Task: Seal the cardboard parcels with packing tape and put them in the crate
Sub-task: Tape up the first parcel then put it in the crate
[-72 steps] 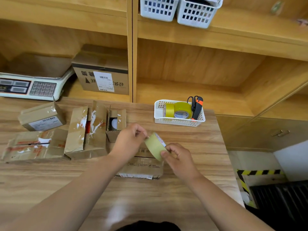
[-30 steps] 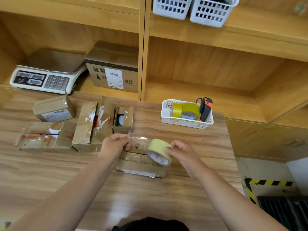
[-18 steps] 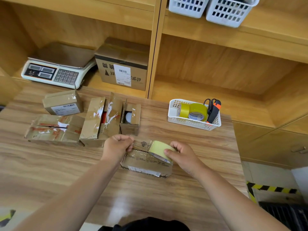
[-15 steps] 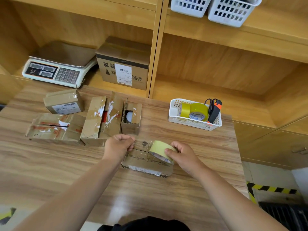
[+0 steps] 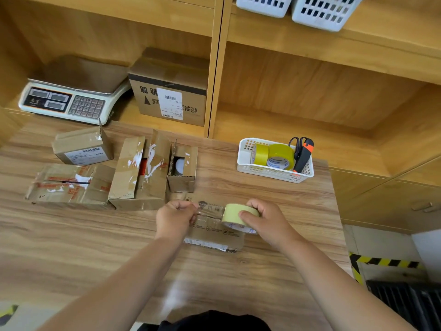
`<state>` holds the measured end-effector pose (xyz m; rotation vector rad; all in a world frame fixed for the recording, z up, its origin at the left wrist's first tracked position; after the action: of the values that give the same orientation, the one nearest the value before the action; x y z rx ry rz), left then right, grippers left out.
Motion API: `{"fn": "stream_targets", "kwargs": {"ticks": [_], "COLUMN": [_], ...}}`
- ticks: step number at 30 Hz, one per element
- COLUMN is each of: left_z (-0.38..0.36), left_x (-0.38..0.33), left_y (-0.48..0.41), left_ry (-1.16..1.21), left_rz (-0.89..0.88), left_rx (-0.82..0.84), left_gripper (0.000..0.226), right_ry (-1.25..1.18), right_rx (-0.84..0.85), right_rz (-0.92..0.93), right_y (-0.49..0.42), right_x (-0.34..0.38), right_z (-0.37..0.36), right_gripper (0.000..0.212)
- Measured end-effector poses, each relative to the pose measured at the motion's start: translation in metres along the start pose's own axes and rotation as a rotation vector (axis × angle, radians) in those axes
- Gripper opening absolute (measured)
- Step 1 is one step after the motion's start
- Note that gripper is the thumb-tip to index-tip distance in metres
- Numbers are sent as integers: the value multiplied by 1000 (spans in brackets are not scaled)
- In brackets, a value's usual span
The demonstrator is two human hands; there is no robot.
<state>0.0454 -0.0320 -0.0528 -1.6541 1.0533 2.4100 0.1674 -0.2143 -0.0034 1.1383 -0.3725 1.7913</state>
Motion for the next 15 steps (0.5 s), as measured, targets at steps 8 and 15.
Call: {"fn": "stream_targets", "kwargs": {"ticks": [8, 15], "left_z": [3, 21], "left_x": [4, 2], "left_y": [3, -11], "left_ry": [13, 29], "left_rz": [1, -7], "left_rx": [-55, -56], "left_gripper": [12, 16], "right_ry": [285, 687], "right_rx": [-44, -74], "right_rz": [58, 152], "right_y": [-1, -2], "right_x": [-13, 12], "right_z": [17, 16], "right_gripper": [22, 30]}}
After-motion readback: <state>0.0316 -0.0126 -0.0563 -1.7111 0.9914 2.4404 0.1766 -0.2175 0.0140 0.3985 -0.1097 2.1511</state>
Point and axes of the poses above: each hand's wrist, its own y-axis away from the middle knuckle, its own z-axis out of the back of the hand, x = y × z, the point moved 7 cm from there along -y, towards the middle knuckle, and after that the axes turned 9 degrees about -x, right-handed, at the moved point
